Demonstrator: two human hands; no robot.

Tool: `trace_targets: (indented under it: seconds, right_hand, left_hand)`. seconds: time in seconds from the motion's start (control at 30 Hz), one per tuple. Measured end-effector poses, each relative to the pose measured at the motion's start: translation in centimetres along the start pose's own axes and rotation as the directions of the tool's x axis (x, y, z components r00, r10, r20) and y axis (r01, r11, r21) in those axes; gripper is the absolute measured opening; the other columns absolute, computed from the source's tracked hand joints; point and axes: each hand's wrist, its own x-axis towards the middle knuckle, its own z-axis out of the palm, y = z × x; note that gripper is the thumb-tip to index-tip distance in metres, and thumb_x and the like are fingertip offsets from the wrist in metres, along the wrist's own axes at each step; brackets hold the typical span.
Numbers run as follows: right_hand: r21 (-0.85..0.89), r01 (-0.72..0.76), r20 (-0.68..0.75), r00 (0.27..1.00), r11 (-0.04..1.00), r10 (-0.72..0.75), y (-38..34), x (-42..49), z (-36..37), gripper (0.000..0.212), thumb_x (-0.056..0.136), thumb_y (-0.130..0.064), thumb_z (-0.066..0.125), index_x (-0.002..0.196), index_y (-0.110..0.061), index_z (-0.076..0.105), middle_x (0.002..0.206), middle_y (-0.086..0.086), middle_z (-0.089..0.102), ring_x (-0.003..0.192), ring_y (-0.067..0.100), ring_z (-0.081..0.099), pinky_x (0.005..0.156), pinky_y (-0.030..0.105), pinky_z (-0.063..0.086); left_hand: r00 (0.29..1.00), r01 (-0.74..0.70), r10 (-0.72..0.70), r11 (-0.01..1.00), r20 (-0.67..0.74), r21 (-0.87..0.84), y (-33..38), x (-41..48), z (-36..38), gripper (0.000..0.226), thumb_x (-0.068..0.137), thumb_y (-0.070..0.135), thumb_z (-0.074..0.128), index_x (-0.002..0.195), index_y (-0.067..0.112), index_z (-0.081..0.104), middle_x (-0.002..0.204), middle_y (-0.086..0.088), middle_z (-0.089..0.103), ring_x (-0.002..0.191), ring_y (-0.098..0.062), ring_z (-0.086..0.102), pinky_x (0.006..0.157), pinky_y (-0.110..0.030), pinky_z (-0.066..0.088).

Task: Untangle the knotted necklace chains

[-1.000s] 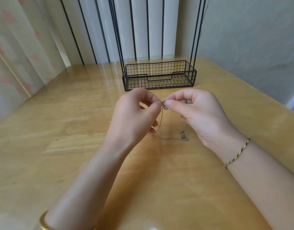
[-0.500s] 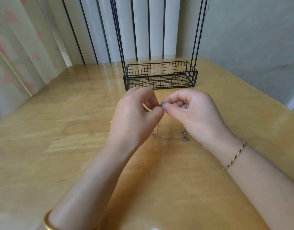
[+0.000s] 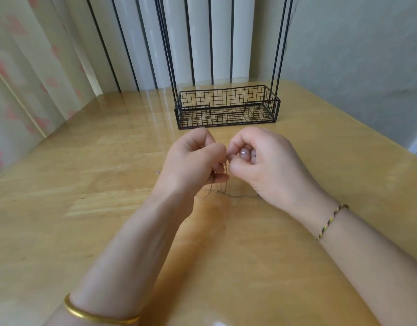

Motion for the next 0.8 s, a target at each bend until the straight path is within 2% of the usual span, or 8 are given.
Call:
trace_targets:
  seconds: [0.1,0.23,0.33,0.53,0.67,0.8]
  right_hand:
    - [0.033,0.014,-0.035,0.999,0.999,-0.013,0.05,-0.07,0.08,0.020,0.076,-0.004,0.062,0.069,-0.021,0.056,0.065,-0.008,0.044,0.054,0.006,0.041,0.051,0.013,0.033]
    - [0.139,-0.015,-0.047,0.999,0.990,0.022,0.27,0.02,-0.29,0.020,0.080,-0.003,0.061,0.071,-0.021,0.058,0.064,-0.009,0.047,0.054,0.003,0.041,0.051,0.012,0.034]
    - [0.187,-0.021,-0.049,0.998,0.982,0.031,0.43,0.11,-0.53,0.019,0.082,-0.003,0.062,0.075,-0.020,0.060,0.066,-0.011,0.051,0.055,0.000,0.044,0.054,0.010,0.036]
    - [0.178,-0.031,-0.059,0.997,0.984,0.042,0.53,0.17,-0.31,0.018,0.083,-0.006,0.064,0.075,-0.021,0.060,0.068,-0.011,0.056,0.058,0.000,0.049,0.056,0.011,0.041]
    - [0.172,-0.031,-0.045,0.998,0.985,0.039,0.46,0.16,-0.33,0.016,0.084,-0.006,0.064,0.076,-0.020,0.062,0.066,-0.011,0.057,0.057,-0.001,0.050,0.056,0.011,0.040]
    - [0.144,-0.008,-0.027,1.000,0.989,0.012,0.16,-0.05,-0.28,0.018,0.084,-0.005,0.063,0.076,-0.020,0.061,0.062,-0.013,0.052,0.052,-0.002,0.049,0.052,0.008,0.035]
  left_hand:
    - [0.996,0.083,-0.080,0.993,0.045,-0.078,-0.05,0.26,-0.25,0.030,0.079,-0.007,0.052,0.058,0.012,0.043,0.053,-0.003,0.047,0.053,-0.014,0.048,0.059,-0.028,0.055]
    - [0.989,0.125,-0.117,0.988,0.088,-0.088,0.02,0.34,-0.62,0.023,0.082,-0.002,0.058,0.064,0.011,0.053,0.061,-0.003,0.054,0.057,-0.013,0.055,0.071,-0.040,0.060]
    - [0.990,0.130,-0.124,0.988,0.069,-0.084,0.03,0.37,-0.62,0.019,0.084,0.000,0.059,0.069,0.011,0.059,0.063,0.000,0.058,0.061,-0.013,0.057,0.076,-0.045,0.059]
    - [0.999,0.027,-0.028,0.998,0.021,0.049,0.15,0.16,-0.36,0.008,0.086,0.003,0.059,0.080,0.007,0.062,0.073,-0.010,0.064,0.061,-0.013,0.065,0.068,-0.035,0.057]
    - [0.999,-0.047,0.044,0.988,0.022,0.150,0.21,-0.01,-0.18,0.012,0.088,0.004,0.059,0.077,0.007,0.061,0.072,-0.005,0.065,0.066,-0.014,0.071,0.076,-0.042,0.059]
    - [0.995,-0.097,0.094,0.976,0.025,0.195,0.32,-0.26,-0.17,0.012,0.086,0.000,0.058,0.075,0.006,0.057,0.079,-0.007,0.062,0.064,-0.016,0.072,0.072,-0.048,0.058]
